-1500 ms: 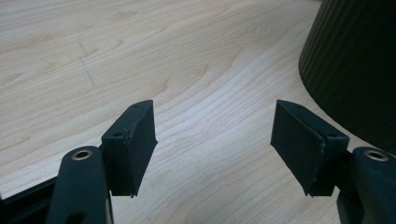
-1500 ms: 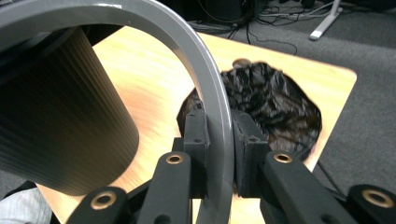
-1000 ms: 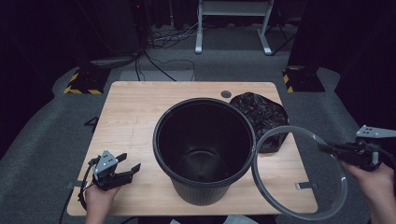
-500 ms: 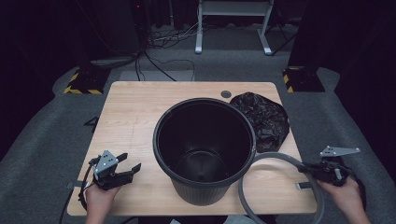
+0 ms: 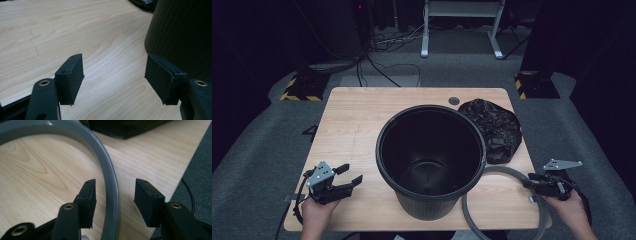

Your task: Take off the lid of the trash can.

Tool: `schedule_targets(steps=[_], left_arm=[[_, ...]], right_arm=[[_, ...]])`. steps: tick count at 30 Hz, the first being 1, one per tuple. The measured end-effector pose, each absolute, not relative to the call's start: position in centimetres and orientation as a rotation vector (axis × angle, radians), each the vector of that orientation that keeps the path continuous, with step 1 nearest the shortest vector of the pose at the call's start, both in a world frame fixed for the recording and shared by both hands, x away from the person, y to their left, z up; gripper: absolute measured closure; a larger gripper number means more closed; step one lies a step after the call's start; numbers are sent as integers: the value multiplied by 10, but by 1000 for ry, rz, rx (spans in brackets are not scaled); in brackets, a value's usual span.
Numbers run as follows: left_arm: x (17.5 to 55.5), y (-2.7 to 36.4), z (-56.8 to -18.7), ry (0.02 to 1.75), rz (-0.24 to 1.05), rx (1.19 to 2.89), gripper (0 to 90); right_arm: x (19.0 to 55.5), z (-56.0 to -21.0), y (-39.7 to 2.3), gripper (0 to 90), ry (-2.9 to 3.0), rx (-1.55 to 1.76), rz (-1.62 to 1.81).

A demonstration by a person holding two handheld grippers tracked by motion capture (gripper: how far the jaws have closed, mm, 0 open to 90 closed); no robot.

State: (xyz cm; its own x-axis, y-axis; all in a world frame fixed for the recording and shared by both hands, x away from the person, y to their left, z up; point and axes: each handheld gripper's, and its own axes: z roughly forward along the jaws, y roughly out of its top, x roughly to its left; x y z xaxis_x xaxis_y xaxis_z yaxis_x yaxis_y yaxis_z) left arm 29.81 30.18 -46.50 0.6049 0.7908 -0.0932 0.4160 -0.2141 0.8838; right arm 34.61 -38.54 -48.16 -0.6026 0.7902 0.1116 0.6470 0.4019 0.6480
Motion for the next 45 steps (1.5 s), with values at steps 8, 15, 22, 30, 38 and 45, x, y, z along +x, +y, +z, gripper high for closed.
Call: schedule_targets(steps=[8,15,22,30,38,45], left_arm=[[296,302,-462,825,397,1830,281],[293,306,-457,765,364,1813,269],[282,317,-458,812,389,1790,272],[293,319,-455,797,391,1753,272],[302,315,-456,790,381,1751,272],[302,316,-458,793,390,1773,272]], right_arm=[[354,-449,-386,357,2361,1183,1078],[377,-423,-374,306,2302,1166,1146],[404,-407,-360,299,2262,1140,1195],[434,-394,-342,297,2206,1108,1260],[465,-393,-318,289,2219,1063,1260],[495,-408,-300,273,2237,1044,1222]])
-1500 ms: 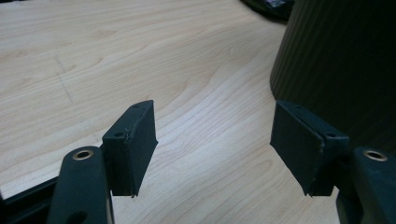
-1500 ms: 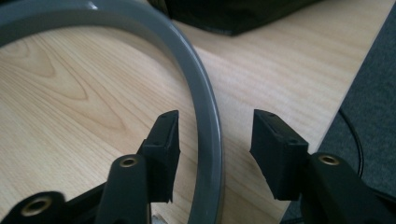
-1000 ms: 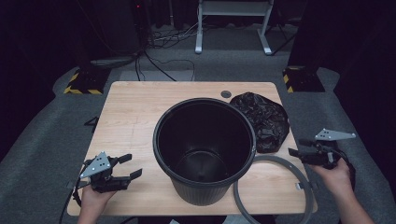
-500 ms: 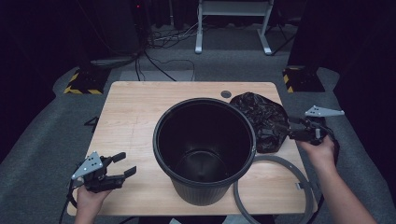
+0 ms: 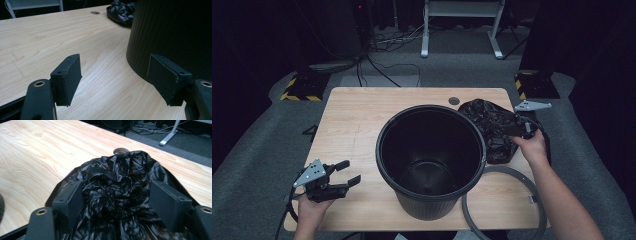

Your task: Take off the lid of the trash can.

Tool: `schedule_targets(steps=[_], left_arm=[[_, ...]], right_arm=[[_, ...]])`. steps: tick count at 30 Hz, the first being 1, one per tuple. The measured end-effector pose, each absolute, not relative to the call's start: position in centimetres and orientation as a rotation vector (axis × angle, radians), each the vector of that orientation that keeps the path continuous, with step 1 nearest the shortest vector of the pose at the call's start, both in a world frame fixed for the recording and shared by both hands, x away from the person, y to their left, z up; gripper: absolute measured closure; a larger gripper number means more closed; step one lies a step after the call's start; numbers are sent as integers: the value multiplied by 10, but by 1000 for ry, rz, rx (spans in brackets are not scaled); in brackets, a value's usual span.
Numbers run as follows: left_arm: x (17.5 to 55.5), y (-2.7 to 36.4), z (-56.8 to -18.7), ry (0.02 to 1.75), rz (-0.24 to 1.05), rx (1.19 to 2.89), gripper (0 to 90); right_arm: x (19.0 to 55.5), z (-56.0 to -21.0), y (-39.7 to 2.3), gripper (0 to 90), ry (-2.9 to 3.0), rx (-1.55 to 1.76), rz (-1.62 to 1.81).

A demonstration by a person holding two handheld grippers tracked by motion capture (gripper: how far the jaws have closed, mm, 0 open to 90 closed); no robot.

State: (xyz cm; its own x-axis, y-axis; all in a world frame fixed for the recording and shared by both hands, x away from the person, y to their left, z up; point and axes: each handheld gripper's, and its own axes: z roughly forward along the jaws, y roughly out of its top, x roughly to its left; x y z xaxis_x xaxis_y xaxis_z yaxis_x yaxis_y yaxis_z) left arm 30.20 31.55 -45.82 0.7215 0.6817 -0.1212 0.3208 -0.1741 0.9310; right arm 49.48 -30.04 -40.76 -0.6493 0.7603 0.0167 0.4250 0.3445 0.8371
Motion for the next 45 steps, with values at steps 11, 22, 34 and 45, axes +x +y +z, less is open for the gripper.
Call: schedule_targets(steps=[11,22,34,45], left_arm=[[303,318,-464,820,383,1769,272],[304,318,-466,822,380,1771,272],[304,318,-467,823,379,1771,275],[302,317,-464,814,382,1762,277]], right_arm=[[537,-459,-274,271,2383,1102,1118],[547,-488,-264,259,2459,1146,952],[540,-485,-264,859,2486,1145,951],[516,-425,-289,880,2360,1039,1244]])
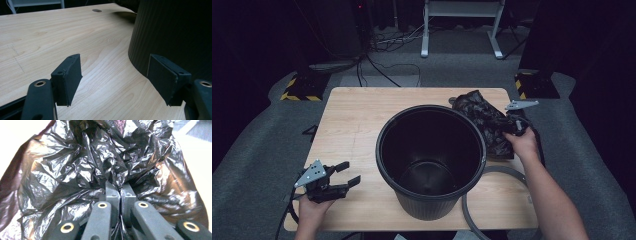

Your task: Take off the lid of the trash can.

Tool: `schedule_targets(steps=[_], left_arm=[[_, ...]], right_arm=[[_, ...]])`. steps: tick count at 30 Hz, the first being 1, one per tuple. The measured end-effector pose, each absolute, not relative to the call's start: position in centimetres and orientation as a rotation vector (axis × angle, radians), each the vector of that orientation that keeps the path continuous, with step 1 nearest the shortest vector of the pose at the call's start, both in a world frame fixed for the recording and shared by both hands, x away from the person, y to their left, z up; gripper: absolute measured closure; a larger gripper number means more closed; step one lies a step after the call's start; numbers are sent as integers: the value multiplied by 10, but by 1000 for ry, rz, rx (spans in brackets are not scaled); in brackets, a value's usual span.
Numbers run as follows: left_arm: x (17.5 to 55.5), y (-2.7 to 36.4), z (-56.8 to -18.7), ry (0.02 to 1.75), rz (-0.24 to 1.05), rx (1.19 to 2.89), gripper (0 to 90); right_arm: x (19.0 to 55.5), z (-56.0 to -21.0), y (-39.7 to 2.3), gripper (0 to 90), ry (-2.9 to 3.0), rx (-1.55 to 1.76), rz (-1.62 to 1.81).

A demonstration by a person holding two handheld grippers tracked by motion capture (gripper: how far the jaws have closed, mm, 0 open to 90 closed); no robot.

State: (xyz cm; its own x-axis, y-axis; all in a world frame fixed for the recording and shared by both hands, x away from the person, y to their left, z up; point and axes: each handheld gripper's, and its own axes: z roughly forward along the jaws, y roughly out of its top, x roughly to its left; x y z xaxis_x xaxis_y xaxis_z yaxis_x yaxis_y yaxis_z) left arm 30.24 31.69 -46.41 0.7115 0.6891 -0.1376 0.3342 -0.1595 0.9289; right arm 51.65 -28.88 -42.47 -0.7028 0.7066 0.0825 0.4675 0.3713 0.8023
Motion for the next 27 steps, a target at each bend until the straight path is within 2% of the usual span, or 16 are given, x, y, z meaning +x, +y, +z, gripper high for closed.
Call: schedule_targets(steps=[13,27], left_arm=[[299,315,-458,800,388,1747,277],[297,316,-449,788,400,1743,283]], right_arm=[[472,-326,-317,879,2217,818,1472],[436,-260,-333,879,2144,677,1608]])
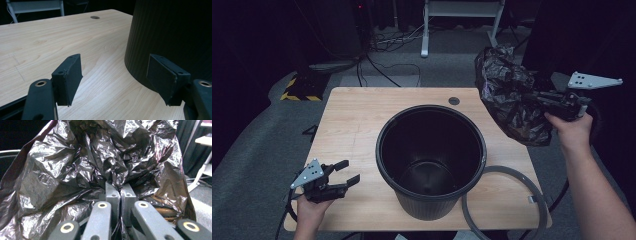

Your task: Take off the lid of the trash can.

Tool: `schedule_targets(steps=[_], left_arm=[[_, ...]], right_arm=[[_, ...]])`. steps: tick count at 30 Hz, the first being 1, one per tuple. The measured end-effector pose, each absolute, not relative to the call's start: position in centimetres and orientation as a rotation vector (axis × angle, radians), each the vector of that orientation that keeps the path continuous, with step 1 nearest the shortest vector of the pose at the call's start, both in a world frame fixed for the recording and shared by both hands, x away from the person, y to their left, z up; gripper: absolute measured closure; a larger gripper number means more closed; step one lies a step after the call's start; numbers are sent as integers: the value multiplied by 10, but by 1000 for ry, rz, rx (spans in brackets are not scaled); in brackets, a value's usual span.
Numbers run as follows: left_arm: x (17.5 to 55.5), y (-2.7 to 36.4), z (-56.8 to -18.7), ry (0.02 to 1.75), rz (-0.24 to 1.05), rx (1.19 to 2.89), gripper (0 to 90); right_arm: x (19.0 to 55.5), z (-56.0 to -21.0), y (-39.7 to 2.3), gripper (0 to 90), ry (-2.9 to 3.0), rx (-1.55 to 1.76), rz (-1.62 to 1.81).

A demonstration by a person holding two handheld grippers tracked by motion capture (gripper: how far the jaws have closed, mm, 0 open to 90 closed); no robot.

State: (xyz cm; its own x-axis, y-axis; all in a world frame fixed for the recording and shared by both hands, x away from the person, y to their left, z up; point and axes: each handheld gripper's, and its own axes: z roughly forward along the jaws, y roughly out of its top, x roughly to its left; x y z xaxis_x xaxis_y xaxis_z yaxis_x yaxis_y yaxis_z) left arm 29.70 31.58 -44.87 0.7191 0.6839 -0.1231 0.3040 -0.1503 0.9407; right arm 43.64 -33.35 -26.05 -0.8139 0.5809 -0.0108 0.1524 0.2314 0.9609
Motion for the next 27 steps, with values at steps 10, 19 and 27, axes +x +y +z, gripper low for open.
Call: schedule_targets(steps=[10,19,27], left_arm=[[294,316,-429,756,420,1729,284],[291,320,-424,762,423,1718,288],[289,319,-398,731,453,1708,290]], right_arm=[[415,-242,-331,878,2174,600,1722],[410,-240,-318,878,2261,611,1719],[402,-239,-298,877,2323,588,1751]])
